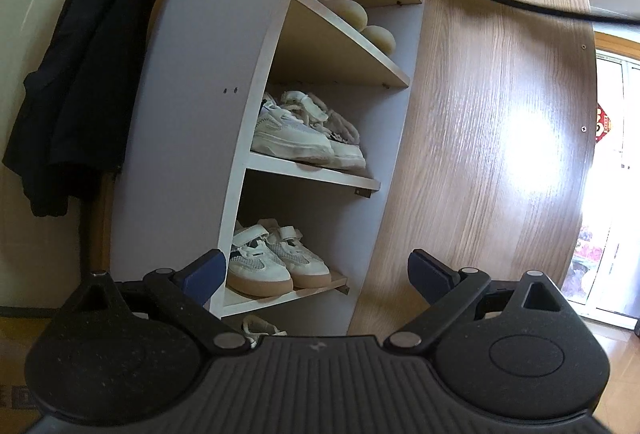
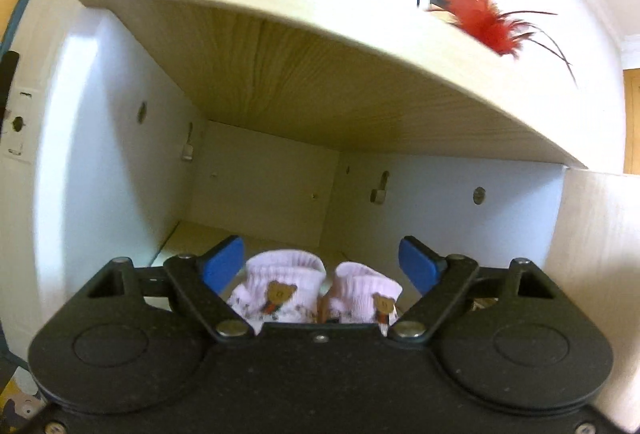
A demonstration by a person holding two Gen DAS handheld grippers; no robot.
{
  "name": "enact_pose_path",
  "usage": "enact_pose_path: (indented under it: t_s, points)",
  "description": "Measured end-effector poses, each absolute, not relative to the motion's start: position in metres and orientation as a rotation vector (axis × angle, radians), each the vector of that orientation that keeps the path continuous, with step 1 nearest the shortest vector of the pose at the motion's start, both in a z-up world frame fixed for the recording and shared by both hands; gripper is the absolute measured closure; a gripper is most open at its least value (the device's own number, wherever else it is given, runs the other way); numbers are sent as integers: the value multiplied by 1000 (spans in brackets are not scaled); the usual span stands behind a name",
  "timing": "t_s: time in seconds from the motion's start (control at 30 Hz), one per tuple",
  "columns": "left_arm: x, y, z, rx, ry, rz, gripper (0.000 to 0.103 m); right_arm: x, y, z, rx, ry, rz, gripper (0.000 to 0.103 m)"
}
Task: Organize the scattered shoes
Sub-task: 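Lower the pink shoes onto the top shelf with the right tool and open, then withdraw the open right tool from the cabinet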
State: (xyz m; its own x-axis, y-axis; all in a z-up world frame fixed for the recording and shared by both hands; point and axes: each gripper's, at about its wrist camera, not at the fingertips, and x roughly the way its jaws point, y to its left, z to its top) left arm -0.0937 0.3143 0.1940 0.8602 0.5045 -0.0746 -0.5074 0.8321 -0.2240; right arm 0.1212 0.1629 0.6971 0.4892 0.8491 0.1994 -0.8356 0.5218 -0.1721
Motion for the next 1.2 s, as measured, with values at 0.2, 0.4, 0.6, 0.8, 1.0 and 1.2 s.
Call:
enact_pose_path:
  t_s: [0.2,0.4,0.6,0.8,1.0,1.2]
  points:
    - [-94,312,193,-228,22,539,5,122,131,667,-7,-250,1074,17]
    - [-90,310,192,-218,32,535,5,124,119,639,-6,-287,1115,28]
    - [-85,307,191,-212,45,529,5,149,128,635,75,-217,1176,29]
    - [-82,307,190,-210,54,525,5,154,121,630,157,-195,1209,28]
    - [-79,306,190,-206,62,522,5,157,127,631,138,-212,1189,26]
    - [-79,305,191,-198,66,527,5,159,137,636,142,-180,1168,23]
